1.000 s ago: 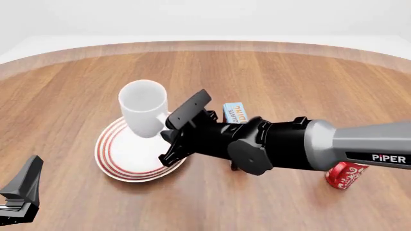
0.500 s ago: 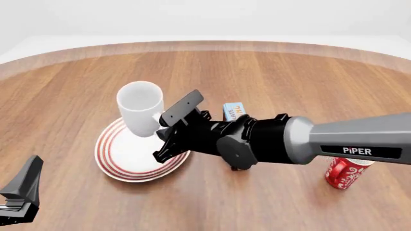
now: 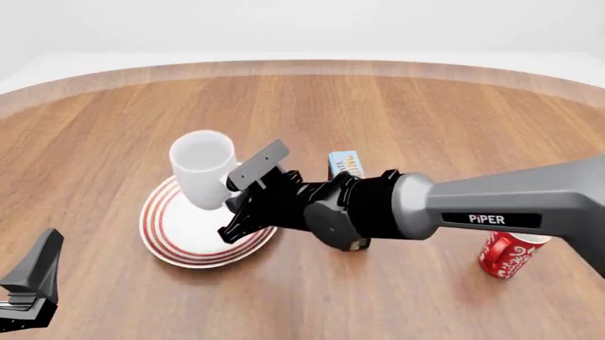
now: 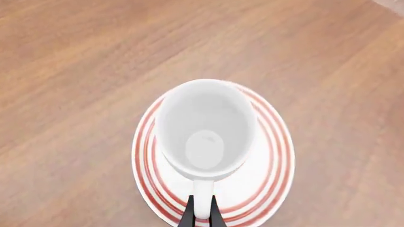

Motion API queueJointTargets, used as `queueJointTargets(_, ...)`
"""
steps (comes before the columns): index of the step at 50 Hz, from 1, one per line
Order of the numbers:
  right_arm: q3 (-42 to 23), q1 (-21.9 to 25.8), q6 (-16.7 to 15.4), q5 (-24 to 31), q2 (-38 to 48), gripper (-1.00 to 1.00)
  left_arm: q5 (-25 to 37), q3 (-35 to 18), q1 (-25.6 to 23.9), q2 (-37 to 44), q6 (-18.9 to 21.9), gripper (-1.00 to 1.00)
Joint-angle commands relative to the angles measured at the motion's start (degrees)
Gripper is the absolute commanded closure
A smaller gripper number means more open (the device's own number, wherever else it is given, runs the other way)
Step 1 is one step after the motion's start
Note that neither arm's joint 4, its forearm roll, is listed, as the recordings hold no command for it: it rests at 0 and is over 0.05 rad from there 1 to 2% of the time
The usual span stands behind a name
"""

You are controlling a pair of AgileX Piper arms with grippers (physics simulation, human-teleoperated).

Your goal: Pick up the white mug and put it on the plate, and put the chocolate pudding to the right of the plate.

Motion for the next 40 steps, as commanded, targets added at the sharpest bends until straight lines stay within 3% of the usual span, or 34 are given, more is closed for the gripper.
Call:
queueJointTargets(1,-1.5,0.1,1.0,0.4,2.0,1.0,0.0,0.0,0.0,0.0,0.0,-1.0)
queueJointTargets(40,-3.9,-0.7,1.9,0.9,6.6,1.0,0.0,0.0,0.0,0.0,0.0,-1.0)
